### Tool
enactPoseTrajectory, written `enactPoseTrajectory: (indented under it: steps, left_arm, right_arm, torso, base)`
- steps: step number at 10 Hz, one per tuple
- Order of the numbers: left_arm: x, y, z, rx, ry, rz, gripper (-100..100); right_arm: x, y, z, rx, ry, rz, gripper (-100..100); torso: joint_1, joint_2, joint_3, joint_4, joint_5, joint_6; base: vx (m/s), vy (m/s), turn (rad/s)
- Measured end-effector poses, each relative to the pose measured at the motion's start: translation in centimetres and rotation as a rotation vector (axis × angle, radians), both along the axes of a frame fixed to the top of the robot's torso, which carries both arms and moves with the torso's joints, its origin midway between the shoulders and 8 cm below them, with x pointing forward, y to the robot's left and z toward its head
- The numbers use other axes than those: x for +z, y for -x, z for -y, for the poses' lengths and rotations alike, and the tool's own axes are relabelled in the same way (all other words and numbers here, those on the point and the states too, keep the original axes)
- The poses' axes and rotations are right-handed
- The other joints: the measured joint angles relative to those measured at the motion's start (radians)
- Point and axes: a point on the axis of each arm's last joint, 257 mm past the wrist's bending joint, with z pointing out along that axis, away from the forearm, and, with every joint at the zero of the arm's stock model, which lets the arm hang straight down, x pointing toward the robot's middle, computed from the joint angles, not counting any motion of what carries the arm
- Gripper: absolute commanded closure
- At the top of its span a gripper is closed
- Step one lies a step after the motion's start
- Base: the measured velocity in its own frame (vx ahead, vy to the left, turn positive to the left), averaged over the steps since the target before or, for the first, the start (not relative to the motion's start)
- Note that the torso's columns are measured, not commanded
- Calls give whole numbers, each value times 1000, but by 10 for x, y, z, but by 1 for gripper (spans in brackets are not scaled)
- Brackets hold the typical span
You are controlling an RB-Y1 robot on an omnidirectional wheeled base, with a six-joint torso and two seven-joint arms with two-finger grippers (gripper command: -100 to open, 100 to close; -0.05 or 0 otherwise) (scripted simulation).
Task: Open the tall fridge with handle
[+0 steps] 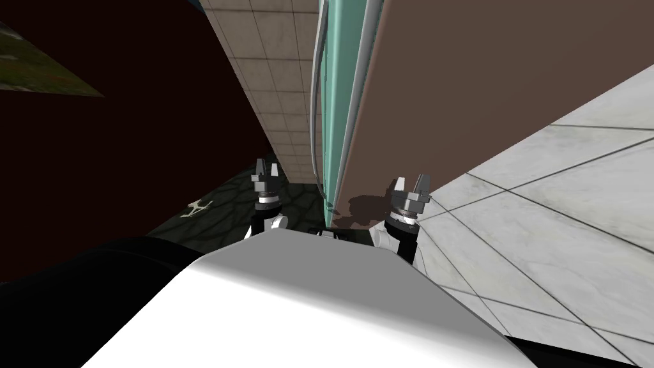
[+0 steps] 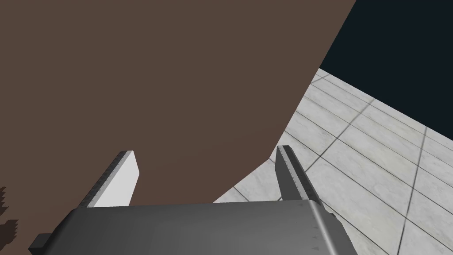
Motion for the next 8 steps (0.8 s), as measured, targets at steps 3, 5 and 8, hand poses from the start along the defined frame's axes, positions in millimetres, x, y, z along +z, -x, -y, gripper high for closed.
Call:
enactPoseTrajectory:
  steps: [3,5,8]
  left_arm:
    - [0,0,0,0,0,0,0]
    - [0,0,0,0,0,-1,0]
    - [0,0,0,0,0,-1,0]
  right_arm:
    - [-1,-2,-2,4,26,-5,-100]
    - [-4,-7,-9,1,100,-18,-100]
    - [-11,-17,-14,-33,206,-36,-100]
  torso:
    - [1,181,-364,181,0,0]
    - [2,193,-388,193,1,0]
    - [-1,194,-389,194,0,0]
  base:
    - [3,17,-15]
    - [2,63,-33]
    - [6,67,-27]
